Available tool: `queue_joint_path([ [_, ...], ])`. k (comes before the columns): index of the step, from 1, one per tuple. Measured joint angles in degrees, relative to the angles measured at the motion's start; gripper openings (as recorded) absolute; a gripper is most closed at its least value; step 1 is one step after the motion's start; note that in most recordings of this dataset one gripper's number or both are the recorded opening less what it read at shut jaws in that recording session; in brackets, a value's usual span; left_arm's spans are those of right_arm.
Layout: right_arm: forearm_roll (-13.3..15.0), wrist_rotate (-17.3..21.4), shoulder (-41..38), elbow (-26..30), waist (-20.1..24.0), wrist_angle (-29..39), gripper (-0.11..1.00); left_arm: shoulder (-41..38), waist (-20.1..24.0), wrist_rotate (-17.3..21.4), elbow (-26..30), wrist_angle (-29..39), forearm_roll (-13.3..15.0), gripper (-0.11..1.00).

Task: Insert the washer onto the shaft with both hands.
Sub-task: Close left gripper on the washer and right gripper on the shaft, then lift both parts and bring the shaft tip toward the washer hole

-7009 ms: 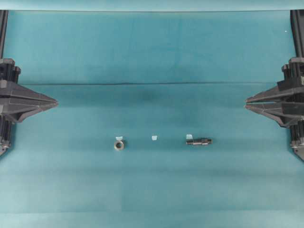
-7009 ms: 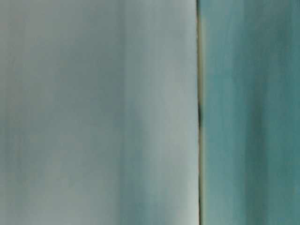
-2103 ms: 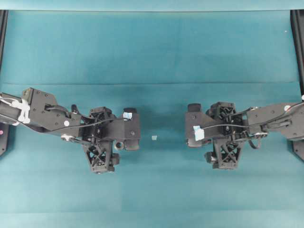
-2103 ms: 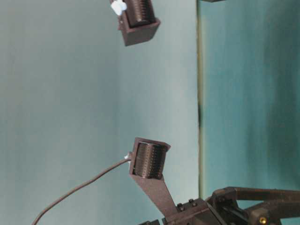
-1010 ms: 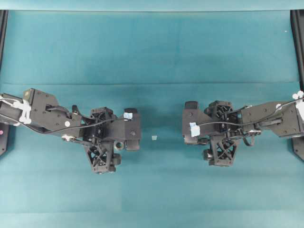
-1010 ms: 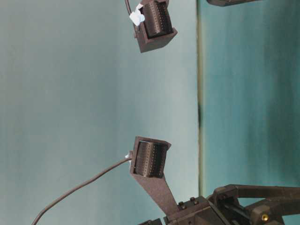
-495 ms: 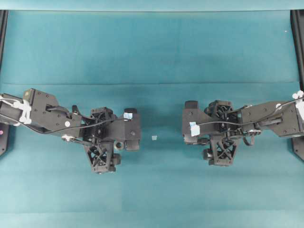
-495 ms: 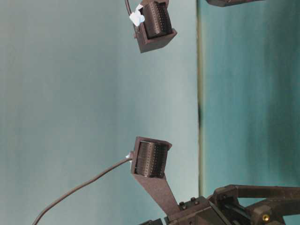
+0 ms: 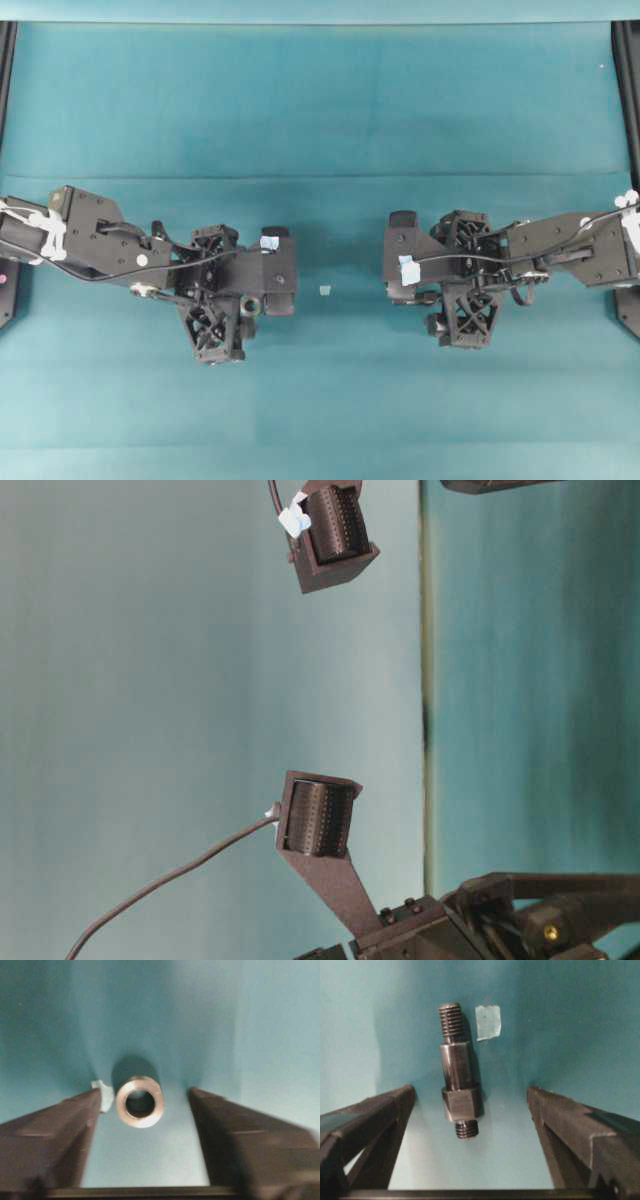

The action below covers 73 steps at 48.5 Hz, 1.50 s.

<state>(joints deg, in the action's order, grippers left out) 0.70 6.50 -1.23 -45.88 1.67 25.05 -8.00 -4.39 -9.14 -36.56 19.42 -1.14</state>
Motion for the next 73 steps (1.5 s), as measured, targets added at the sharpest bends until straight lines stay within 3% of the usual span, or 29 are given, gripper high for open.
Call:
queue_joint_path([
  [4,0.0,-0.1,0.0,0.1,-0.3,0.4,0.29,-0.1,0.0,0.2,0.0,-0.2,0.0,0.34],
  [13,-0.1,-0.1,-0.2,0.5,-0.1,1.7,0.00,0.0,-0.3,0.3,-0.4,-0.4,0.0,0.34],
  [51,-0.3,-0.1,0.6,0.0,-0.1,-0.7,0.00,0.1,-0.7,-0.3,-0.4,-3.4,0.0,0.34],
  [73,-1.2,0.0,12.6,-4.3,0.4,-8.4,0.00,7.2,-0.7,0.5,-1.4,-7.0,0.0,0.34],
])
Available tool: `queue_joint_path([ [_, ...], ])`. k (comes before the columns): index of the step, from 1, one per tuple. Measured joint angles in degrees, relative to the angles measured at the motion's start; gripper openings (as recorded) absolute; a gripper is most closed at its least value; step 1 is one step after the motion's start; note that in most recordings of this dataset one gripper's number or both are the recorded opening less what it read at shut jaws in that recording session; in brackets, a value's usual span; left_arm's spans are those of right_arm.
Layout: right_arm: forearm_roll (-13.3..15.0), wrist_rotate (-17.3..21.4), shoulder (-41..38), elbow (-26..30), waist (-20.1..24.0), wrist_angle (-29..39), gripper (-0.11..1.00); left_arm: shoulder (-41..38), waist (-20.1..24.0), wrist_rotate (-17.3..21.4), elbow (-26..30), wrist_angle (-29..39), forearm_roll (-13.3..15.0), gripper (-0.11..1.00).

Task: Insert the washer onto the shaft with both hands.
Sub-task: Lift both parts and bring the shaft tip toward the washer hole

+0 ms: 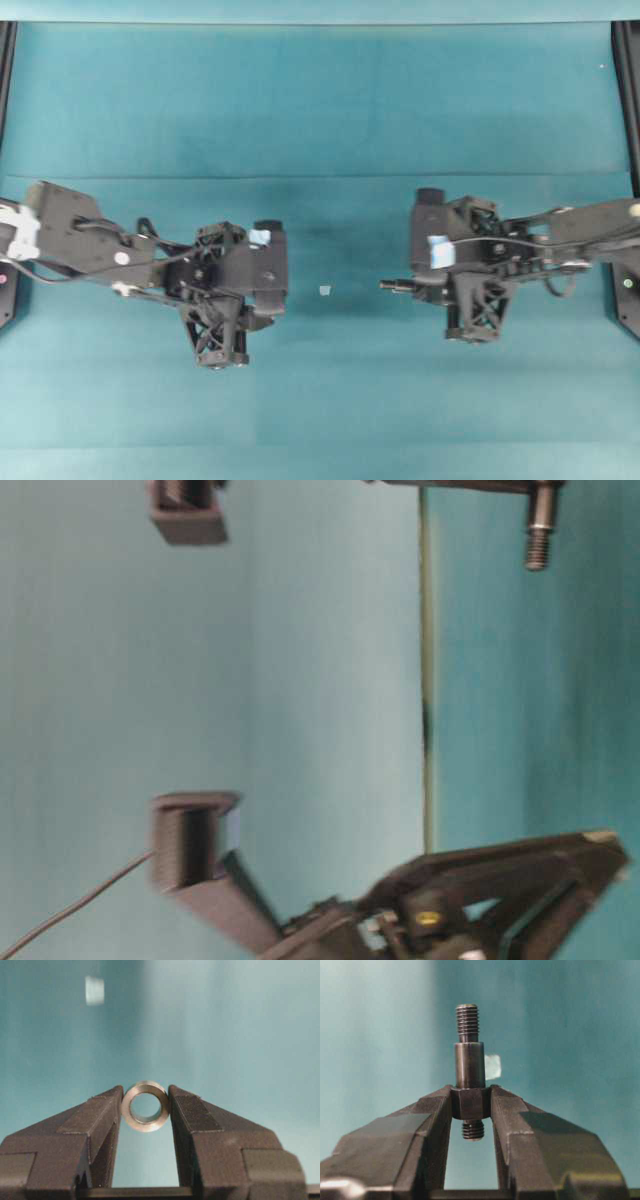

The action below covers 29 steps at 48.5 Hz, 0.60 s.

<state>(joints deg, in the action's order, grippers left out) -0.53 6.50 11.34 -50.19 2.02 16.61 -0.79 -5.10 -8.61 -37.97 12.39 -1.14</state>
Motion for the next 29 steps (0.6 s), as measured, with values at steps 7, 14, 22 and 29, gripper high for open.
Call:
queue_joint_path([
  [7,-0.8,0.1,2.9,-1.8,1.1,-2.7,0.00,2.9,-0.1,0.6,-1.8,-6.5,0.0,0.34],
  [14,-2.1,0.1,5.1,-4.2,2.1,-9.2,0.00,5.4,-0.1,0.7,-4.4,-16.4,0.0,0.34],
  [22,-3.6,0.0,7.4,-6.6,3.2,-17.8,0.00,7.2,-0.1,0.5,-7.5,-27.0,0.0,0.34],
  [29,-4.0,0.1,8.7,-7.7,3.3,-20.7,0.00,8.2,-0.1,0.3,-8.3,-31.5,0.0,0.34],
])
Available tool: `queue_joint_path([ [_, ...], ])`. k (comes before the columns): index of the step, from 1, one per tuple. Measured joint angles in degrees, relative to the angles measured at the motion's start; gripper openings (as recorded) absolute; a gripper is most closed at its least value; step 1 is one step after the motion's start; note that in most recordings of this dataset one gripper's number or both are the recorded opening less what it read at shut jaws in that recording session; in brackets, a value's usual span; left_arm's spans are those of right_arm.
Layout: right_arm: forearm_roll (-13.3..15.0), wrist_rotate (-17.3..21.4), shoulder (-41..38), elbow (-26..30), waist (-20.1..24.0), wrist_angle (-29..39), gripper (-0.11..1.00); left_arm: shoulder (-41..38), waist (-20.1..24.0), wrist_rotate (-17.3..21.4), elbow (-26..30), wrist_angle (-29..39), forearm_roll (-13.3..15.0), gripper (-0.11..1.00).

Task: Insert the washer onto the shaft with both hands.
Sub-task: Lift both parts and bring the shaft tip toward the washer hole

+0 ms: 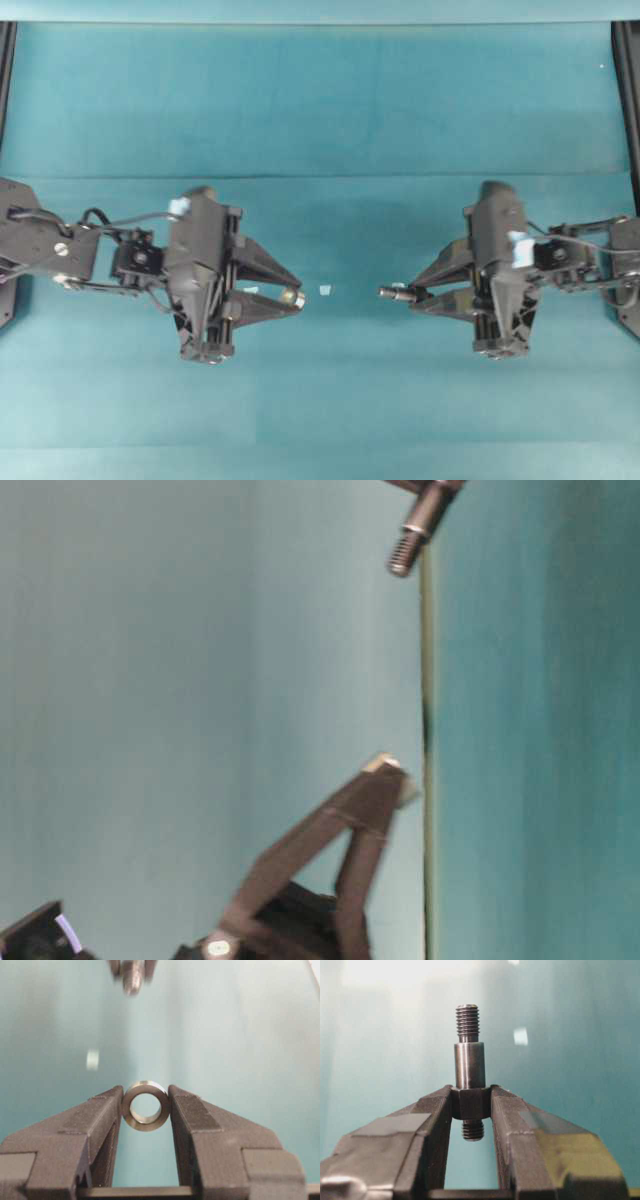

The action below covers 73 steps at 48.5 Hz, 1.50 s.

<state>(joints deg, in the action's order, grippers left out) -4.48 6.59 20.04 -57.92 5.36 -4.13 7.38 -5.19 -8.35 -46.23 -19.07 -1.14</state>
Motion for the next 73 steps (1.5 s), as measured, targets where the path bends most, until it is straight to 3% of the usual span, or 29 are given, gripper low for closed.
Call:
queue_joint_path([
  [13,0.0,2.6,0.3,-0.6,0.8,-1.3,0.00,0.1,0.0,0.0,-0.1,-2.4,0.0,0.34],
  [39,0.0,2.7,-6.5,-1.8,1.2,-11.6,0.00,-1.1,0.1,0.0,0.0,-2.5,0.0,0.34],
  [73,0.0,2.9,-10.5,-0.7,3.5,-17.1,0.00,-8.9,0.0,0.0,6.2,-2.7,0.0,0.34],
])
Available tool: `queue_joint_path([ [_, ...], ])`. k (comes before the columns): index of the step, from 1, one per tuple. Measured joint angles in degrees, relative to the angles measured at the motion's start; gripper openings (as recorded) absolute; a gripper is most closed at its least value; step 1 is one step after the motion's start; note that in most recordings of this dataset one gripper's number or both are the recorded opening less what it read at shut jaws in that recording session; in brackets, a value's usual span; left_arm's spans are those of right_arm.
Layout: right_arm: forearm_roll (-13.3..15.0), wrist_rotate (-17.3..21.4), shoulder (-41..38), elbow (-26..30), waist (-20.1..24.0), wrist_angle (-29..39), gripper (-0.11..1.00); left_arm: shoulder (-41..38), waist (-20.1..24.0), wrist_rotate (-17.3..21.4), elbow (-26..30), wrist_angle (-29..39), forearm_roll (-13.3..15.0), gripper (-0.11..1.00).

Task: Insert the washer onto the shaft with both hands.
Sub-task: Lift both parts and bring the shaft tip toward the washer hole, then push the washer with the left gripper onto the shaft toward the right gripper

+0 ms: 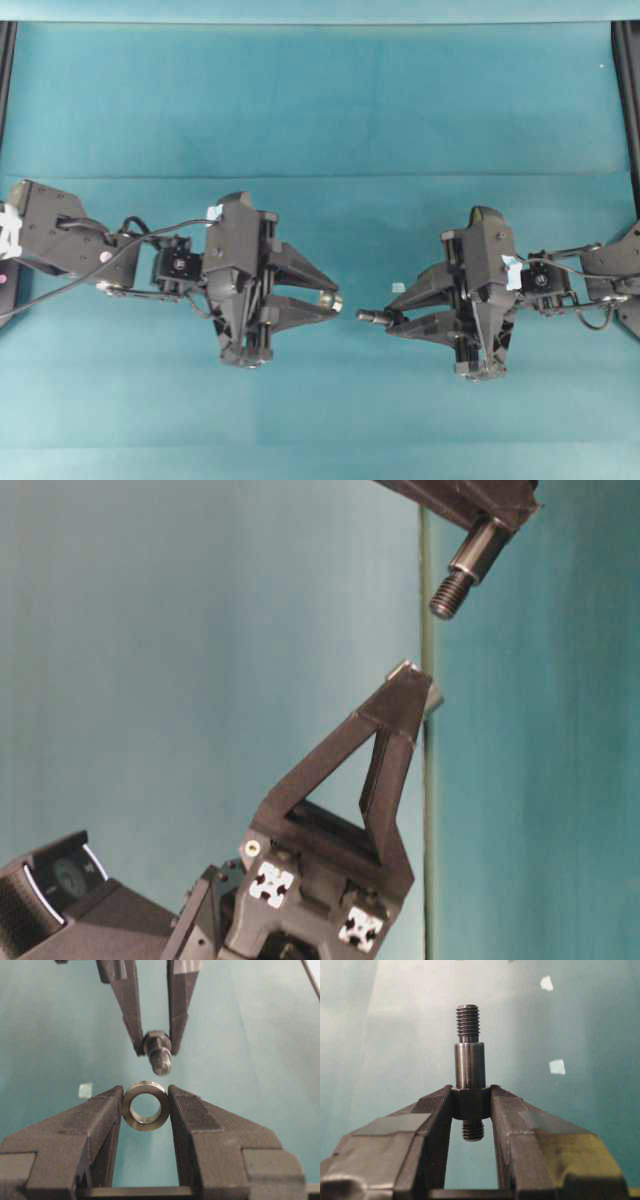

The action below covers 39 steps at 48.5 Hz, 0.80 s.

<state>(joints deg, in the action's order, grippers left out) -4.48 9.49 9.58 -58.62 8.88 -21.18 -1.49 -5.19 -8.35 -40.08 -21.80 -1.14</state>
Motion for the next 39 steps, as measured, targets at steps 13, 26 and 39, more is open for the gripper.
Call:
queue_joint_path([
  [13,0.0,0.0,-1.1,0.6,0.1,-1.4,0.00,-0.2,0.0,0.0,0.2,0.0,0.0,0.34],
  [26,0.0,0.0,-3.0,1.9,0.1,-2.3,0.00,-0.2,-0.2,-0.2,0.3,0.0,0.0,0.34],
  [39,0.0,0.0,-3.3,2.0,0.1,-3.8,0.00,-0.4,-1.0,-0.3,0.4,-0.1,0.0,0.34],
])
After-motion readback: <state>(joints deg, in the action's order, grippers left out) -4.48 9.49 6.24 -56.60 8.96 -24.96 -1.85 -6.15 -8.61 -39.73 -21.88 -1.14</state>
